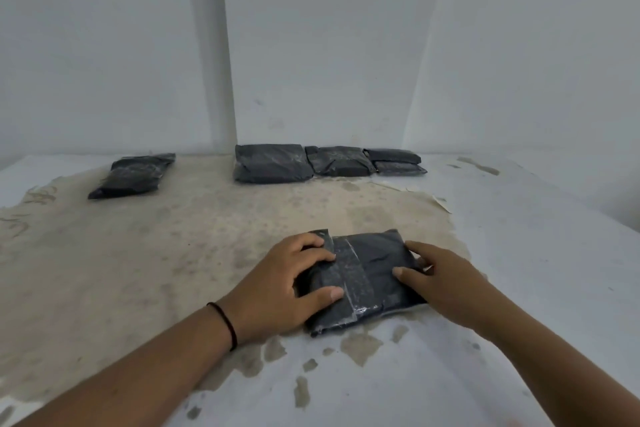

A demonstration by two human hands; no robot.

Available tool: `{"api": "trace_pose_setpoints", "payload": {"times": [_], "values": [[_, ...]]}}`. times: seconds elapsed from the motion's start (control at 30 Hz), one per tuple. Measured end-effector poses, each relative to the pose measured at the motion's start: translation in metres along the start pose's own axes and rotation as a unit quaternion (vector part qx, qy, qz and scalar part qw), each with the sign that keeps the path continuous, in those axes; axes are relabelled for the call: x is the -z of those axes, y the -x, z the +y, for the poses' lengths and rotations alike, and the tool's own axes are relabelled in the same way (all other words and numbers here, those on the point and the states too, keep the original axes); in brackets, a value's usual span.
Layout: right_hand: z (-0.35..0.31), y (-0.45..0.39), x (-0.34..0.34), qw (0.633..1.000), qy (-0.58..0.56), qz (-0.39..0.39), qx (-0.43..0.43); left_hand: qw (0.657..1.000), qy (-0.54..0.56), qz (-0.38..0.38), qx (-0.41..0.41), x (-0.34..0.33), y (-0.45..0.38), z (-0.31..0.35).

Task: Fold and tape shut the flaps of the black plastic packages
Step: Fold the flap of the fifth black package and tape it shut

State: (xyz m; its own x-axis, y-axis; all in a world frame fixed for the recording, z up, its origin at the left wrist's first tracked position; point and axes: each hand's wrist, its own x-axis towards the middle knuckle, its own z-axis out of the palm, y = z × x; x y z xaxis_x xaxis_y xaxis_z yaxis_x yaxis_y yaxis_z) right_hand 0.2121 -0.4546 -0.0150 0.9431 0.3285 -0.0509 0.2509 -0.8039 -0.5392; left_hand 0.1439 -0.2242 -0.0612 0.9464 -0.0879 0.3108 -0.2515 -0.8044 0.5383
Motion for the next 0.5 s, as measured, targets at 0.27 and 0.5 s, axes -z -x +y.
{"api": "trace_pose_setpoints", "payload": {"times": [0.27,0.5], "values": [[-0.010,0.020,-0.014,0.978,0.168,0.028,0.117,0.998,-0.026,-0.053,0.016,0.003,0.002,0.006],[-0.006,0.068,-0.002,0.983,0.104,0.099,0.115,0.994,-0.075,-0.068,0.027,0.003,0.002,0.007]]}}
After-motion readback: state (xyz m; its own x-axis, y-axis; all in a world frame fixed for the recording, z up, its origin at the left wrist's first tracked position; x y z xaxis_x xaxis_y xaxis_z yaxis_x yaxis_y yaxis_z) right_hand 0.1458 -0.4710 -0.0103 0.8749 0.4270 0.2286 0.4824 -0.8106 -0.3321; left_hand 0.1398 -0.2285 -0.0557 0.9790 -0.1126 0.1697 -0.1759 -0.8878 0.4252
